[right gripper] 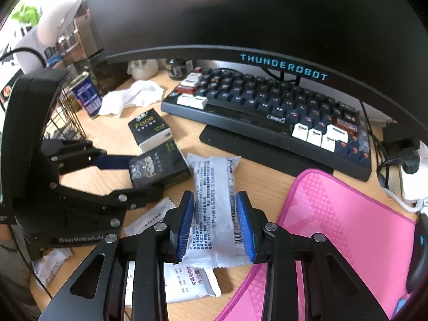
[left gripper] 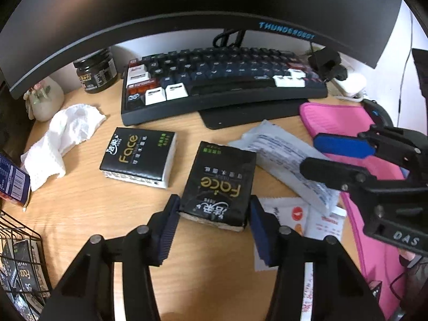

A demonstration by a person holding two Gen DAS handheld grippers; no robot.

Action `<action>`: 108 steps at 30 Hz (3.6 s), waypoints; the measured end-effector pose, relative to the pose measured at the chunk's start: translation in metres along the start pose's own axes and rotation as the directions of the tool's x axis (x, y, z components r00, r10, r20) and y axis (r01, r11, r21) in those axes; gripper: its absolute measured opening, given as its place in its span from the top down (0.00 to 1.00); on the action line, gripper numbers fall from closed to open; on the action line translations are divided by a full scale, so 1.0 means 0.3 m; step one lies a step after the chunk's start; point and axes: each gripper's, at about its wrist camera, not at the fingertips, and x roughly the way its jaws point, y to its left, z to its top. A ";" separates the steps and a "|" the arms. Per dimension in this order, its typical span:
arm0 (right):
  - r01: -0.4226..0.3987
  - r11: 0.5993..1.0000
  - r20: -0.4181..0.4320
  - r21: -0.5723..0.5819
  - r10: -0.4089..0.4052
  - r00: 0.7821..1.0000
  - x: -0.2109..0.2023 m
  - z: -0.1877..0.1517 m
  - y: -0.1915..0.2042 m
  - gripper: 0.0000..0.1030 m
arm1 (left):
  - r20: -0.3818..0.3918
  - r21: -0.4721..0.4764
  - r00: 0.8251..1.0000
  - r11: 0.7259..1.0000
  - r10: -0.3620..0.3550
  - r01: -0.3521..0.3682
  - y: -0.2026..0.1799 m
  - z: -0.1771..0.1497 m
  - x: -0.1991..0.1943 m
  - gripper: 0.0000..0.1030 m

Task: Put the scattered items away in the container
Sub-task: 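Grasp the white snack wrapper with right while left grasps a black Face pack, then carry both held items to the wire basket and open both grippers, then move both grippers back to the desk toward two black Face packs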

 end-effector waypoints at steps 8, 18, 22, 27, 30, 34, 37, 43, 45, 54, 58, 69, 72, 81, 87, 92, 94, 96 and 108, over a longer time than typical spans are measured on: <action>-0.003 1.000 0.010 0.023 0.003 1.000 0.000 -0.008 -0.009 0.67 | 0.009 0.009 1.000 1.000 -0.011 0.011 -0.014 0.001 -0.006 0.46; 0.027 0.999 0.019 -0.021 -0.026 0.999 0.052 0.000 0.001 0.50 | -0.013 0.026 0.999 0.998 0.052 -0.052 -0.012 0.017 0.043 0.34; 0.015 1.000 -0.011 -0.012 -0.016 1.000 0.077 -0.001 -0.011 0.61 | -0.008 0.051 0.998 0.997 0.055 -0.054 -0.023 0.015 0.042 0.42; 0.032 0.998 -0.006 -0.049 -0.033 0.999 0.075 -0.005 0.016 0.68 | -0.005 0.069 0.997 0.995 0.073 -0.073 -0.031 0.007 0.029 0.49; 0.035 0.999 0.009 -0.030 -0.034 0.999 0.053 -0.006 0.007 0.68 | 0.017 0.051 0.997 0.996 0.071 -0.071 -0.018 0.004 -0.005 0.49; 0.039 0.999 0.035 -0.005 -0.039 0.999 0.005 0.008 -0.002 0.68 | 0.064 0.031 0.996 0.997 0.062 -0.065 -0.008 0.010 -0.079 0.49; 0.040 0.999 0.063 -0.004 -0.039 0.997 -0.044 0.020 0.018 0.68 | 0.099 0.028 0.994 0.998 0.056 -0.059 -0.017 0.011 -0.138 0.49; 0.023 0.999 0.146 -0.044 -0.016 0.989 -0.180 0.071 0.136 0.68 | 0.209 -0.027 0.976 0.998 0.068 -0.063 -0.008 -0.014 -0.340 0.49; 0.016 0.998 0.178 -0.066 -0.004 0.984 -0.233 0.093 0.192 0.68 | 0.245 -0.062 0.966 0.995 0.086 -0.074 0.012 -0.028 -0.406 0.49; -0.080 0.963 0.247 -0.255 0.145 0.958 -0.343 0.206 0.589 0.68 | 0.338 -0.260 0.897 0.944 0.285 -0.202 0.256 -0.211 -0.715 0.50; -0.157 0.928 0.206 -0.337 0.236 0.950 -0.299 0.230 0.792 0.68 | 0.300 -0.369 0.879 0.895 0.371 -0.252 0.412 -0.324 -0.775 0.56; -0.262 0.884 0.104 -0.386 0.324 0.940 -0.139 0.224 1.080 0.65 | 0.243 -0.469 0.888 0.849 0.390 -0.245 0.621 -0.455 -0.772 0.55; -0.244 0.897 0.110 -0.369 0.303 0.947 -0.127 0.226 1.059 0.58 | 0.248 -0.475 0.892 0.850 0.378 -0.228 0.620 -0.464 -0.775 0.48; -0.240 0.909 0.134 -0.341 0.300 0.945 -0.211 0.248 0.954 0.56 | 0.306 -0.423 0.890 0.886 0.338 -0.191 0.507 -0.423 -0.816 0.44; -0.177 0.948 0.175 -0.265 0.228 0.958 -0.304 0.207 0.778 0.56 | 0.328 -0.264 0.923 0.958 0.203 -0.117 0.295 -0.360 -0.770 0.35; -0.106 0.979 0.196 -0.175 0.140 0.970 -0.383 0.117 0.589 0.56 | 0.299 -0.135 0.948 0.988 0.106 -0.068 0.116 -0.296 -0.678 0.35; -0.076 0.988 0.195 -0.131 0.101 0.976 -0.406 0.068 0.509 0.56 | 0.280 -0.099 0.957 0.994 0.075 -0.049 0.058 -0.289 -0.634 0.35; -0.039 0.996 0.183 -0.078 0.053 0.982 -0.417 0.001 0.423 0.55 | 0.233 -0.063 0.971 0.997 0.046 -0.032 -0.001 -0.301 -0.580 0.35; 0.104 0.986 0.022 0.131 -0.108 0.994 -0.433 -0.468 0.176 0.55 | 0.029 0.112 0.998 0.992 -0.053 0.049 -0.309 -0.420 -0.310 0.35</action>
